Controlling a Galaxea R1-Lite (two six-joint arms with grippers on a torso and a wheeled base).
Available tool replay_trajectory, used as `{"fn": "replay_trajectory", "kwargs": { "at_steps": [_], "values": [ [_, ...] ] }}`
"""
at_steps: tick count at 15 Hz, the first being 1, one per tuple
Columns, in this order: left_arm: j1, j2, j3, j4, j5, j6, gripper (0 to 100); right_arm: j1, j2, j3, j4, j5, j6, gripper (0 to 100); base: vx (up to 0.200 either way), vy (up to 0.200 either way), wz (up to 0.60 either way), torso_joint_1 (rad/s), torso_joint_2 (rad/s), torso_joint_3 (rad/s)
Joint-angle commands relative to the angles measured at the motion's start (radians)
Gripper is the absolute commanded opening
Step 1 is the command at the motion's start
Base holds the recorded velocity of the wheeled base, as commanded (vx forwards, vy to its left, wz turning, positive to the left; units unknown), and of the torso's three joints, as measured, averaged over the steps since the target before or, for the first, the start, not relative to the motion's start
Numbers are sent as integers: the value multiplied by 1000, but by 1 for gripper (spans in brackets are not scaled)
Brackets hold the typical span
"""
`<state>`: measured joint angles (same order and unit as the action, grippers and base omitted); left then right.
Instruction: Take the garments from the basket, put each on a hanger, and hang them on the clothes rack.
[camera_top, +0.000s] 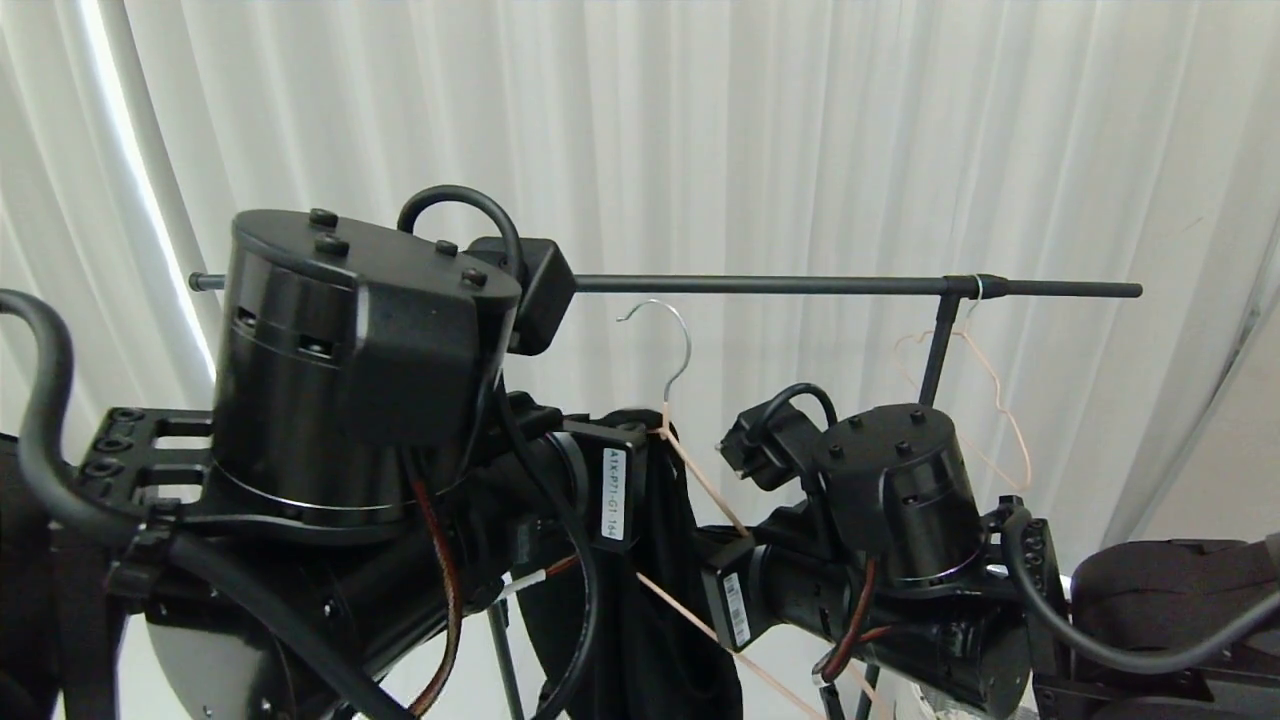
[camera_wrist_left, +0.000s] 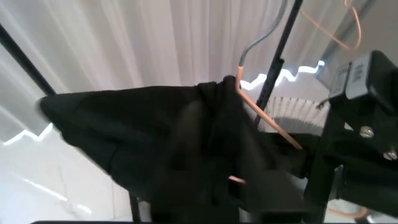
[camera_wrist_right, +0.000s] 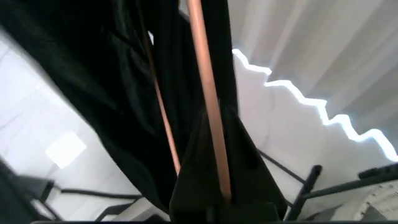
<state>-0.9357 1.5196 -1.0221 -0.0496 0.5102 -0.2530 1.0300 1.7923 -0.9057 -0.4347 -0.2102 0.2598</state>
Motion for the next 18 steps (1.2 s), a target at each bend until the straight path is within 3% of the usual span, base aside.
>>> {"fn": "replay_trajectory", "kwargs": {
  "at_steps": [1, 4, 12, 18],
  "values": [
    [2, -6, 11, -3, 24, 6, 100, -8, -5, -1, -3, -23, 1, 0, 0, 0, 0, 0, 0, 0],
    [2, -13, 13, -3, 96, 6, 100, -24, -14, 2, -33, -72, 4, 0, 0, 0, 0, 0, 0, 0],
    [5, -125, 148, -3, 102, 8, 100, -42, -14, 159, -414, -77, -28, 0, 0, 0, 0, 0, 0, 0],
    [140, -134, 220, -4, 76, 4, 100, -28, -90, 332, -704, -69, -201, 0, 0, 0, 0, 0, 0, 0]
  ]
}}
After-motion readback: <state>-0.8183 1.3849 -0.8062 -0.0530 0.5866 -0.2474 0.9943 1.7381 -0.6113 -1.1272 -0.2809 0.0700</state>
